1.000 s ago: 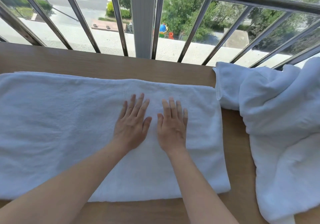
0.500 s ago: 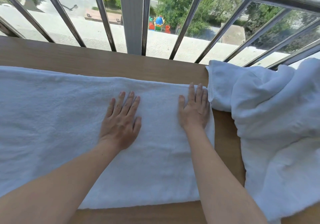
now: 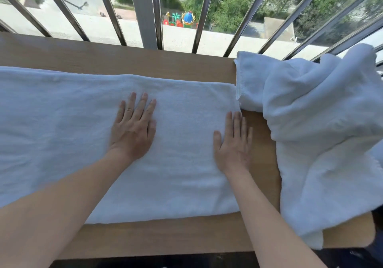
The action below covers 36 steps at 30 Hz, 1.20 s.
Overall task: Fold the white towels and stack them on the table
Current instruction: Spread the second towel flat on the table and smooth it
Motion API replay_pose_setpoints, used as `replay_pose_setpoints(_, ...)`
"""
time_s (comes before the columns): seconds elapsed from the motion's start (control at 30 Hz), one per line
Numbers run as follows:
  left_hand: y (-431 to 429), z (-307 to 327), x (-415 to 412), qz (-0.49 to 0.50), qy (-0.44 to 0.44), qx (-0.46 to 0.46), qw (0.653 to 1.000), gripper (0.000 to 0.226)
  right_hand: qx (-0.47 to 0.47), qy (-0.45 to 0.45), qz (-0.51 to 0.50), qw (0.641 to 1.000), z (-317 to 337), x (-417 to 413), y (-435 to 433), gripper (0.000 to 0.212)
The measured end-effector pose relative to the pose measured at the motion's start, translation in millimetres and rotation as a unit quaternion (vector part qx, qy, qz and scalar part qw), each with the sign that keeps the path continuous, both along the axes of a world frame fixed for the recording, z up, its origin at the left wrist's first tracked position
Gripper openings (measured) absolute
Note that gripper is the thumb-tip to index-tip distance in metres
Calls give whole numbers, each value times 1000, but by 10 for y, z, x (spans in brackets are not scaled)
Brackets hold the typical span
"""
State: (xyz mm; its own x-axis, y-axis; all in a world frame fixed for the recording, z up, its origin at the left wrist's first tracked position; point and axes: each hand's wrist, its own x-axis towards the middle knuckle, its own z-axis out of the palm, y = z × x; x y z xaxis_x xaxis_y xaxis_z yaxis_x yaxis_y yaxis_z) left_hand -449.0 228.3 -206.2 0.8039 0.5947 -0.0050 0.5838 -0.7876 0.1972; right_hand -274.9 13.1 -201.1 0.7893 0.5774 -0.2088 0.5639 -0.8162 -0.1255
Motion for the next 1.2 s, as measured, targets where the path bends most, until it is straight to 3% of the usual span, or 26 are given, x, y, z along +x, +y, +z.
replay_pose_setpoints(0.07, -130, 43, -28, 11, 2, -16, 1000, 62, 23, -12, -9, 1000, 67, -232, 54, 66)
replay_pose_setpoints(0.17, -534, 6, -242, 21, 33, -43, 998, 69, 102, 12, 85, 991, 99, -840, 127, 65)
replay_pose_setpoints(0.3, -957, -99, -615, 12, 61, -34, 998, 70, 68, 30, 167, 983, -63, -1174, -201, 65)
replay_pose_setpoints(0.67, -990, -13, -572, 11, 84, -57, 995, 68, -18, 24, -8, 1000, -66, -658, -1083, 73)
replay_pose_setpoints(0.87, -806, 157, -802, -72, 39, -119, 989, 63, 30, 12, 21, 999, 154, -1136, -563, 71)
replay_pose_setpoints(1.0, -419, 171, -1264, -50, 44, -95, 993, 63, 86, 46, 94, 991, 227, -1719, 154, 68)
replay_pose_setpoints(1.2, 352, 123, -2093, -66, 75, -45, 994, 57, 144, 64, 111, 981, 163, -2563, 1345, 64)
